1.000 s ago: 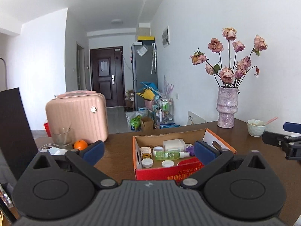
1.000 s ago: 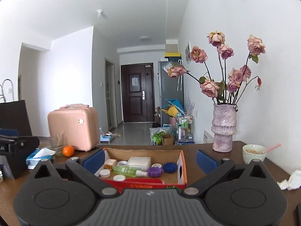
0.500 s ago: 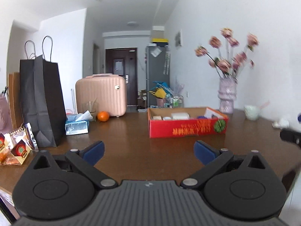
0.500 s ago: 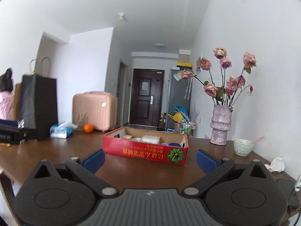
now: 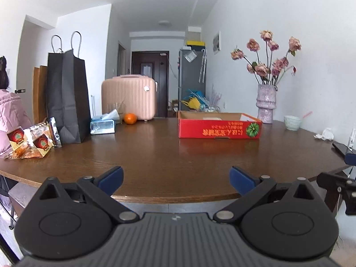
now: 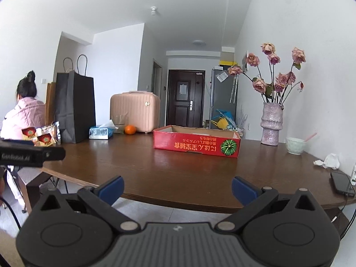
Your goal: Organize rigid objects
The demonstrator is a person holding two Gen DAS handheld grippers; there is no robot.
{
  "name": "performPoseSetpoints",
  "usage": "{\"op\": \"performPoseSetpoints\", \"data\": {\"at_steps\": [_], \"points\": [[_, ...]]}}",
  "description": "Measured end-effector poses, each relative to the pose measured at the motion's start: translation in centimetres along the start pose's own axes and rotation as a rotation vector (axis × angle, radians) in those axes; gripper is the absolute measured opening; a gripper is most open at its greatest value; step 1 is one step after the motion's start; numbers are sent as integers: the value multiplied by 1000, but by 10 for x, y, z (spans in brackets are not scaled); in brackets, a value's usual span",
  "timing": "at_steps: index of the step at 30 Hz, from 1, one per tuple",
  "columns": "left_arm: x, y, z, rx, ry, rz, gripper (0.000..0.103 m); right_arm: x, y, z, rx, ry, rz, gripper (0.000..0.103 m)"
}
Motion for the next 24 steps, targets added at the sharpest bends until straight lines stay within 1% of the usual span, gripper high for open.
{"op": "performPoseSetpoints", "data": {"at_steps": [3, 7, 10, 15, 24], "points": [[-7, -3, 1, 8, -25, 21, 103, -10, 4, -2, -12, -12, 40, 103], [-13, -4, -1, 3, -34, 43, 103, -22, 7, 0, -13, -22, 76, 103], [-15, -4, -2, -6, -33, 53, 103, -24, 8, 1, -12, -23, 81, 103], [-15, -5, 1, 12, -34, 44, 103, -24, 8, 1, -16, -18, 80, 103], [-16, -5, 1, 9, -39, 56, 103, -30, 9, 3, -15, -21, 113, 103]]}}
Point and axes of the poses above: each gripper's, at about its wrist camera, not at the fingertips, and z roughly the way its jaws point, x to its left, y to its top, the point moved 7 cm from there along z, roughly the way its jaws point, and after that the axes turned 15 degrees about x, right-handed, at the moved point
